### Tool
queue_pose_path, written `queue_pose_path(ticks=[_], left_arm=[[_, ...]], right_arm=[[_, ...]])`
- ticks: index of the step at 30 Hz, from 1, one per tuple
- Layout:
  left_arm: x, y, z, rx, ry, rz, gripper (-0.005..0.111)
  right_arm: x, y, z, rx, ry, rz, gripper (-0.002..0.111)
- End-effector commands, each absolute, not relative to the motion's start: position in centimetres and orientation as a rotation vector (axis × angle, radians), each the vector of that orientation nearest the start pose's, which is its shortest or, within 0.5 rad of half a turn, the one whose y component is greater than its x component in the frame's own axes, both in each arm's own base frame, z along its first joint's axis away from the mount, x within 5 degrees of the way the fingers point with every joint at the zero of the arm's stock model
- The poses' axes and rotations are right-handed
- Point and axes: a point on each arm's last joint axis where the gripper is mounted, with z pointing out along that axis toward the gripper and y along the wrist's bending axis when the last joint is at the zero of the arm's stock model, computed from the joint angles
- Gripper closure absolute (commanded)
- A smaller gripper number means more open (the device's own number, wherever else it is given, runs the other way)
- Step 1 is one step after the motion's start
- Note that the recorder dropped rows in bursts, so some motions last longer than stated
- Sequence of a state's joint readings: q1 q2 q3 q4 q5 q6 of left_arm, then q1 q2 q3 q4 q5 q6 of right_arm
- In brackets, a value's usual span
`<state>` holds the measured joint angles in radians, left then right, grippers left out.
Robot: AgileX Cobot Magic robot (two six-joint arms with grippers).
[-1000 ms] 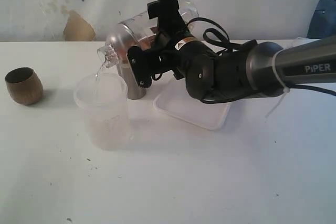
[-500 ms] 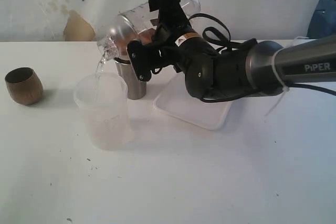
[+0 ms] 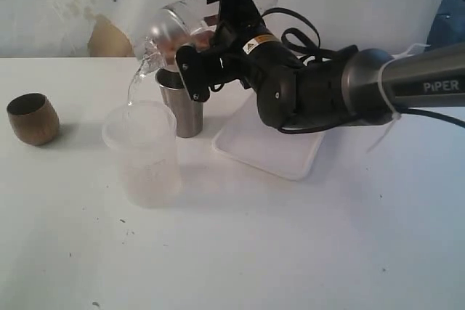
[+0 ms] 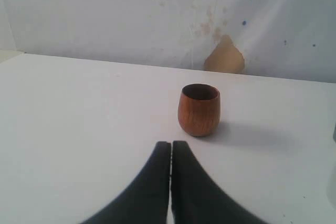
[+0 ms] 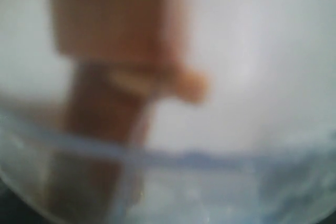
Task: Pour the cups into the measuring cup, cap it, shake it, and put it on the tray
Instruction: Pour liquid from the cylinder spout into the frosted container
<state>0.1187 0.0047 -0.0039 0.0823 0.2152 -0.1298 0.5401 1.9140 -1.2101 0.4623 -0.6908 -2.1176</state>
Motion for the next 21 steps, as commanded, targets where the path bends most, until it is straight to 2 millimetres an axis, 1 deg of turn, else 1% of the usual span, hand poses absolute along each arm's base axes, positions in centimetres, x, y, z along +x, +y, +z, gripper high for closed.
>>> queue_pose_path(ticks=[1,12,18,21], left_arm=[[5.53,0.81,19.47,-0.154,1.680,0.065,0.106],[5.53,0.81,19.47,-0.154,1.680,0.065,0.106],[5.53,0.81,19.47,-0.154,1.680,0.065,0.106],[5.53,0.81,19.47,-0.154,1.680,0.065,0.106]], right_arm=[[39.01,19.42,26.85,-1.313,0.864,-1.248,0.108],[38.83,19.99,27.04,-1.355,0.756,-1.268,0.108],[38.83,20.00,27.05,-1.355,0.754,-1.269,0.108],[38.98,19.70,27.05,-1.354,0.760,-1.275,0.108]])
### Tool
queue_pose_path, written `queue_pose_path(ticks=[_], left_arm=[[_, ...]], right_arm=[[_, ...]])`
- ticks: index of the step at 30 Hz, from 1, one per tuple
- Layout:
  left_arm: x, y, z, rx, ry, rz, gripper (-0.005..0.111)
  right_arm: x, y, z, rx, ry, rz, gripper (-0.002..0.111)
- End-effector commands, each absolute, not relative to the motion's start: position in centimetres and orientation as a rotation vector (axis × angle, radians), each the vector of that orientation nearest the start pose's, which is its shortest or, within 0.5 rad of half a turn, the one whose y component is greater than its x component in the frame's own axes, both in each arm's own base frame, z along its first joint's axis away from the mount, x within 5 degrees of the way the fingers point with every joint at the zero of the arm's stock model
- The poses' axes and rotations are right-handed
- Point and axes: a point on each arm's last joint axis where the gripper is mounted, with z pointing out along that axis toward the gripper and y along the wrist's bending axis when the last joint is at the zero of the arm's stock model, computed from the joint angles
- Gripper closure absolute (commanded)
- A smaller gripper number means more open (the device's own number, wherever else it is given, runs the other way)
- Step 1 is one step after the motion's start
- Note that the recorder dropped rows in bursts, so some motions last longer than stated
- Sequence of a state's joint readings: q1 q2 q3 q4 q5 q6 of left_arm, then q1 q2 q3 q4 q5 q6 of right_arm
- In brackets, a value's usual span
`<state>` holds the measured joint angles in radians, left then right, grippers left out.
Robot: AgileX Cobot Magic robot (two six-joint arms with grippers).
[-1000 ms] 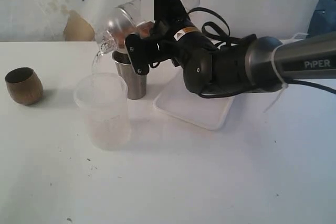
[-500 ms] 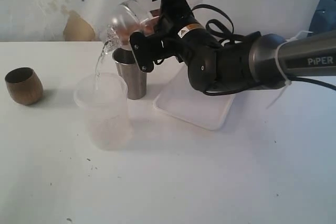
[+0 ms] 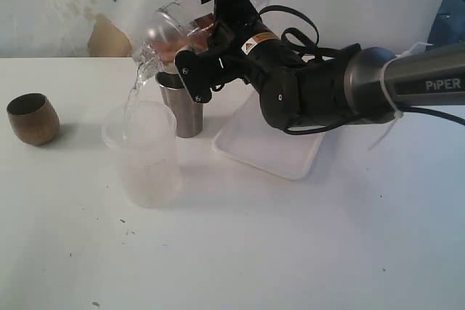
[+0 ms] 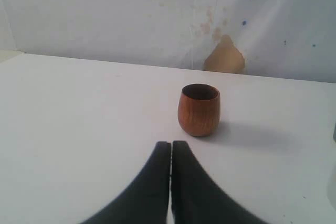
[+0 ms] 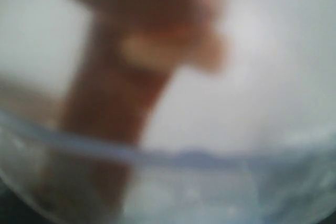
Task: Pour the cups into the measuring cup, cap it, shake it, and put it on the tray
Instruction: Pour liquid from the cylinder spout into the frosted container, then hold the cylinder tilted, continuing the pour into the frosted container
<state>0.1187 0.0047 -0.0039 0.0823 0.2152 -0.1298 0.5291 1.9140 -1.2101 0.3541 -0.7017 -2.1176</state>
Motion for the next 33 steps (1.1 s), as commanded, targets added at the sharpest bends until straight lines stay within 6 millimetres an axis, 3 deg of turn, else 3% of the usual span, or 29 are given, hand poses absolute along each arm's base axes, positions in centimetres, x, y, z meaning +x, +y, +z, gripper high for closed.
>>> queue_pose_path(ticks=[1,33], left_arm=[[5.53,0.81,19.47,-0.154,1.680,0.065,0.106],[5.53,0.81,19.47,-0.154,1.680,0.065,0.106]], right_arm=[[38.98,19.70,27.05,-1.354,0.760,-1.275,0.108],[39.01,19.81,27.20,-1.389,0.663,-1.301,0.108]])
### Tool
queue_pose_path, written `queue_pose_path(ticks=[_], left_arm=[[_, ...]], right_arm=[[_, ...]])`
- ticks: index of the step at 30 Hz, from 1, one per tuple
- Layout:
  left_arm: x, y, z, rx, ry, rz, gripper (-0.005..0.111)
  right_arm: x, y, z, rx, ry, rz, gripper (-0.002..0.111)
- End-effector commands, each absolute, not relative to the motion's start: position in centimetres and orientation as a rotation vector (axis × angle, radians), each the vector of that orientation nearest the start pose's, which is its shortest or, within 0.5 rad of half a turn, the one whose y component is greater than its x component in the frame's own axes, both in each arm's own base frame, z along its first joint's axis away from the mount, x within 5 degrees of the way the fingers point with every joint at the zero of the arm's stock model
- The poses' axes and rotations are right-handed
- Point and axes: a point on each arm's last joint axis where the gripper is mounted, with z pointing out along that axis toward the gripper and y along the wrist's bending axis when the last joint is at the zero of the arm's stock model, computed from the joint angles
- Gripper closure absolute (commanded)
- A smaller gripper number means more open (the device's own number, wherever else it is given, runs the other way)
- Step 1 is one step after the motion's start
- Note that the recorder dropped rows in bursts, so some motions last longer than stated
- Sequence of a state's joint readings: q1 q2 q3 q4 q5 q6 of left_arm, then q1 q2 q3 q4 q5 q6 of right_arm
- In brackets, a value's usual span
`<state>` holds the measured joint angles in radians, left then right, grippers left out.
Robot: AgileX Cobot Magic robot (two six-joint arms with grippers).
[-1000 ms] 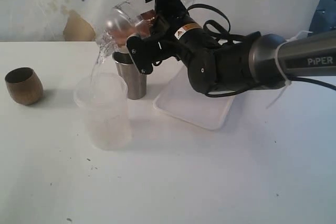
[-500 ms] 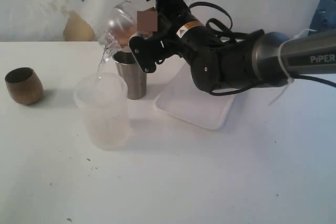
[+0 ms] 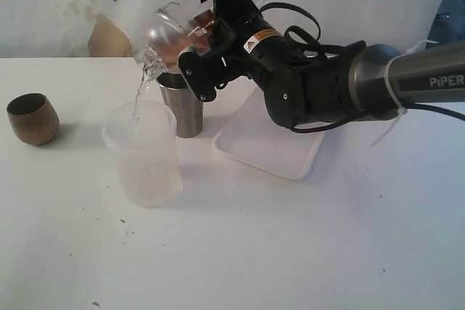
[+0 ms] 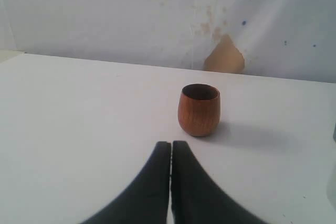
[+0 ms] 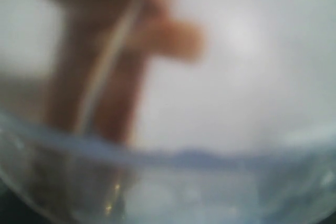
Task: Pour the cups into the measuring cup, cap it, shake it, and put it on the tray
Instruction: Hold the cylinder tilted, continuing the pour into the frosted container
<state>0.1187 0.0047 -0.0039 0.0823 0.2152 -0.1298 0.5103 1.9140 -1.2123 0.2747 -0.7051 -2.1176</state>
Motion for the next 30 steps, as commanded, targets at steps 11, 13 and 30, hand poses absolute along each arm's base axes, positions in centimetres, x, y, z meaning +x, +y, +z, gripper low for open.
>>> queue_pose_path(ticks=[11,13,30], left_arm=[[5.5,0.8,19.5,-0.154,1.680,0.065,0.106],[5.5,0.8,19.5,-0.154,1.680,0.065,0.106],[5.5,0.8,19.5,-0.154,1.680,0.065,0.106]], right_arm=[[39.9,19.9,27.5,-1.384,0.645,-1.315,0.108],[40.0,20.0,27.5,-1.383,0.639,-1.317,0.108],[40.3,20.2,28.4,-1.372,0.565,-1.345,0.108]])
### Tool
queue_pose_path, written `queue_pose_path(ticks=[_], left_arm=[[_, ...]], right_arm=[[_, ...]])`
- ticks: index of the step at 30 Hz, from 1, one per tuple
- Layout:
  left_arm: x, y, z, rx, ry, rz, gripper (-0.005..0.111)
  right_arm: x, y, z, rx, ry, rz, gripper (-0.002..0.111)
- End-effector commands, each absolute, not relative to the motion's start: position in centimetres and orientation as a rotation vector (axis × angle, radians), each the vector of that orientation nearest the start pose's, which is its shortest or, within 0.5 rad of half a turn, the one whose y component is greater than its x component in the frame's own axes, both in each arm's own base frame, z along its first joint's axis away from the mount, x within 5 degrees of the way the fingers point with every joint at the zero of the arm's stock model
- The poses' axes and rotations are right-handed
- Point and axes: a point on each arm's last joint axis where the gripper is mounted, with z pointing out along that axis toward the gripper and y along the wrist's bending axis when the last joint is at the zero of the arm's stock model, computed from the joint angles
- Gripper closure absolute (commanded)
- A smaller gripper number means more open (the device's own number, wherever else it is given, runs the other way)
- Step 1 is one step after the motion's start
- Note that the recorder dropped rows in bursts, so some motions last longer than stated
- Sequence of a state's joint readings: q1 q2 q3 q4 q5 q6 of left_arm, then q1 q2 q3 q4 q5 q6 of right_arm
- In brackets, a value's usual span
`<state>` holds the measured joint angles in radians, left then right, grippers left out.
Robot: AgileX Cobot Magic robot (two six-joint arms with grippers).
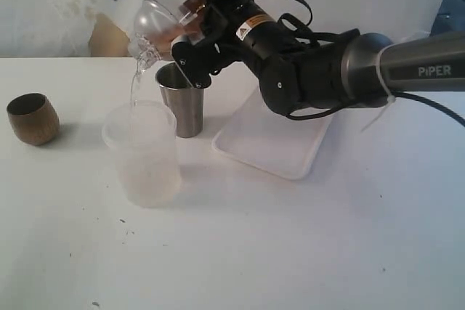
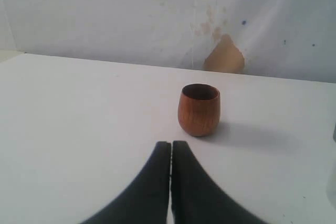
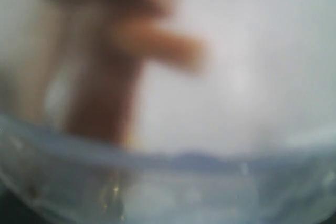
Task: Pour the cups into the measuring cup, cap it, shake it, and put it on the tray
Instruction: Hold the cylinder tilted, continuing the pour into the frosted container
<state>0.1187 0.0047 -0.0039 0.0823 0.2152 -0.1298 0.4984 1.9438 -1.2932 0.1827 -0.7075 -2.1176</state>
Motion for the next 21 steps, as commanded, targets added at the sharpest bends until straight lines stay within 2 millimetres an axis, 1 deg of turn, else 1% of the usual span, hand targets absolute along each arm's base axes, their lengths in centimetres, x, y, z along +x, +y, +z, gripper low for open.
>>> queue_pose_path(ticks=[1,10,21], left_arm=[[5.53,0.81,19.47,-0.154,1.680,0.065,0.106],[5.53,0.81,19.47,-0.154,1.680,0.065,0.106],[5.53,0.81,19.47,-0.154,1.680,0.065,0.106]], right_arm=[[40.25,20.20,28.36,-1.373,0.563,-1.346,0.108],[40.17,20.39,28.38,-1.384,0.527,-1.351,0.108],[40.19,20.40,28.32,-1.391,0.531,-1.346,0.108]])
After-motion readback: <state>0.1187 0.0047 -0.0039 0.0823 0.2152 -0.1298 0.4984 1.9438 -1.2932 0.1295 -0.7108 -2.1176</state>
